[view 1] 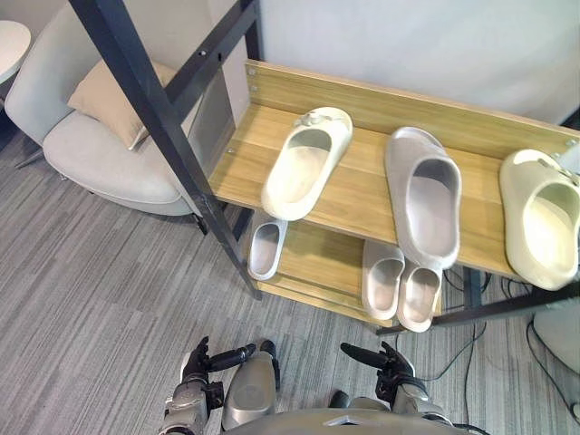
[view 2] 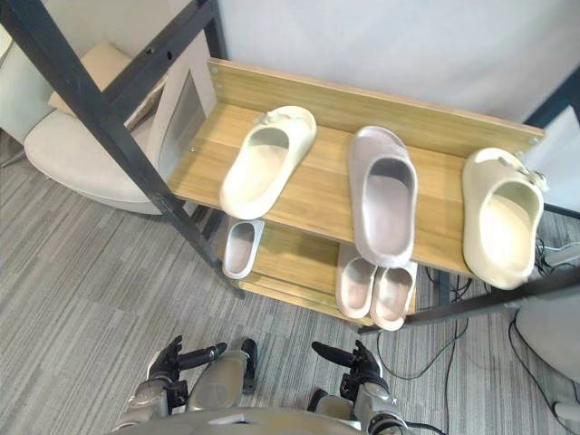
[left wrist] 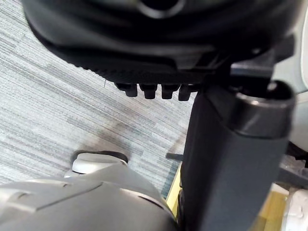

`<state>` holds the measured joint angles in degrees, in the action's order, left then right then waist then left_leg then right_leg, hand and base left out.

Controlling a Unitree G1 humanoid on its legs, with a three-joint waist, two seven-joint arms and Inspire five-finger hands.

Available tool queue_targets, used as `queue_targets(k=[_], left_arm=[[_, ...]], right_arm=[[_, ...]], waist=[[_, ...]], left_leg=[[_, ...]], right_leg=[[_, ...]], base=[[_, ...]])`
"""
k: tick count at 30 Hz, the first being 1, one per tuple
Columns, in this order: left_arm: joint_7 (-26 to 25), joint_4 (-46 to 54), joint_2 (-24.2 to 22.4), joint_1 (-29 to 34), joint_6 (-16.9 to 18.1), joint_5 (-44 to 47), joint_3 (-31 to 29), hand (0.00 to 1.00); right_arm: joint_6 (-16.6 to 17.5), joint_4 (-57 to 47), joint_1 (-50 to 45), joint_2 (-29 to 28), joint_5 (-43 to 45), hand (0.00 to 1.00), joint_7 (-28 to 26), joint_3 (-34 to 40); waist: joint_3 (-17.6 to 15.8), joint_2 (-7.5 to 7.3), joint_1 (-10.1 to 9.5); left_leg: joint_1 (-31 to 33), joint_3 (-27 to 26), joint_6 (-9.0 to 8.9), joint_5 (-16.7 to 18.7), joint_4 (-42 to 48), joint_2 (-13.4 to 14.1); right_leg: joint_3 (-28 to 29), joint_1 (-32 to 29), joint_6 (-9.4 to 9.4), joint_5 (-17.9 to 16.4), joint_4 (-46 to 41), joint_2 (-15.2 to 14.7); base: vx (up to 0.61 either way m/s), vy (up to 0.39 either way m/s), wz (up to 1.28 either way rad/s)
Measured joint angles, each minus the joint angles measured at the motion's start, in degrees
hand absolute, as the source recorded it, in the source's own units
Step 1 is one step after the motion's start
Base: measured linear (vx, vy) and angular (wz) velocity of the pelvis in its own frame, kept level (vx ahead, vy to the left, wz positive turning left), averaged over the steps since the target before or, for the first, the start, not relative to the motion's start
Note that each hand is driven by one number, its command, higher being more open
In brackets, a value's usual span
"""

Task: Organize the slippers on the shoe rack

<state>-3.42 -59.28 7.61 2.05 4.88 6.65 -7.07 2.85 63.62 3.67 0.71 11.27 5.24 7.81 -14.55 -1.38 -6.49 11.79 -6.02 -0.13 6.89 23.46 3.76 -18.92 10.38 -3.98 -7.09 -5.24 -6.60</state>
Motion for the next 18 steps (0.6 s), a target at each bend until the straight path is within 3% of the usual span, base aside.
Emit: queue_targets(k=[5, 6, 7, 8, 9, 10, 13, 18], left_arm=[[0.00, -0.40, 0.47, -0.06, 0.01, -0.05, 0.21, 1.00], [0.18, -1.40, 0.67, 0.01, -0.21, 0.00, 0.02, 1.00], [0.17, -1.74, 0.61, 0.14, -0.39, 0.07, -0.10, 1.00], [0.04, -1.89, 0.63, 0.94, -0.49, 0.02, 0.23, 1.00], [0.03, -1.91, 0.61, 1.33, -0.43, 0.00, 0.91, 1.00], [0.03, -1.92, 1.38, 1.74, -0.41, -0.27, 2.10, 1.00], [0.09, -2.25, 2.18, 1.63, -0.45, -0.44, 2.20, 1.00], [0.07, -2.92, 1.65, 2.02, -0.57, -0.54, 2.19, 1.00]], right_arm=[[0.42, -0.36, 0.26, -0.06, 0.00, 1.00, -0.10, -0.01], [0.38, 0.01, -0.02, 0.07, 0.00, 1.00, 0.02, -0.08], [0.26, 0.21, -0.01, 0.46, -0.09, 1.00, 0.04, -0.24], [0.01, 0.22, -0.80, 0.85, -0.40, 1.00, 0.04, -0.48], [-0.21, -0.13, -1.35, 0.92, -0.32, 1.00, 0.05, -0.25], [0.00, -0.19, -2.42, 1.20, -0.45, 1.00, 0.03, -0.33], [-0.08, 0.40, -3.41, 1.08, -0.48, 1.00, 0.05, -0.32], [-0.13, 1.33, -3.38, 1.40, -0.47, 1.00, 0.01, -0.34]], waist=[[0.05, 0.08, -0.06], [-0.08, -0.31, -0.15], [-0.22, -0.19, -0.10], [-0.01, 0.03, 0.30], [0.45, -0.30, 0.94], [1.73, -0.89, 1.70], [2.91, -2.47, 1.47], [2.74, -1.86, 1.61]], left_leg=[[-1.21, 0.34, -0.38, 0.92, -0.59, 0.21], [-3.18, 0.21, 0.16, 2.57, -2.22, -0.62], [-4.12, -0.35, 0.09, 2.83, -2.99, -0.60], [-7.62, -1.62, 0.01, 0.80, -7.22, -0.85], [-8.54, -1.74, 0.26, -0.21, -8.81, -1.37], [-8.87, -1.80, 0.23, -1.04, -10.83, -2.30], [-8.39, -2.10, 0.42, -2.42, -13.10, -3.60], [-11.62, -1.95, 0.55, -6.71, -20.10, -4.73]], right_leg=[[0.75, 0.65, -0.64, 0.35, 0.44, 0.09], [1.84, 0.22, -3.26, -1.14, -2.01, -0.95], [2.75, -0.99, -3.84, -2.24, -5.39, -1.69], [3.60, -4.02, -3.55, -2.65, -12.63, -3.33], [3.16, -4.87, -3.47, -2.70, -13.92, -3.73], [2.86, -5.13, -3.26, -2.58, -13.38, -4.30], [1.98, -3.43, -2.17, -1.54, -6.19, -4.31], [1.62, -1.11, -1.46, 0.19, -1.14, -3.81]], base=[[0.00, -0.009, -0.12], [-0.04, 0.044, -0.46], [-0.07, 0.070, -0.68], [-0.07, 0.044, -0.44], [-0.08, 0.067, -0.23], [-0.03, 0.067, 0.00], [0.00, 0.014, -0.07], [0.00, -0.022, 0.01]])
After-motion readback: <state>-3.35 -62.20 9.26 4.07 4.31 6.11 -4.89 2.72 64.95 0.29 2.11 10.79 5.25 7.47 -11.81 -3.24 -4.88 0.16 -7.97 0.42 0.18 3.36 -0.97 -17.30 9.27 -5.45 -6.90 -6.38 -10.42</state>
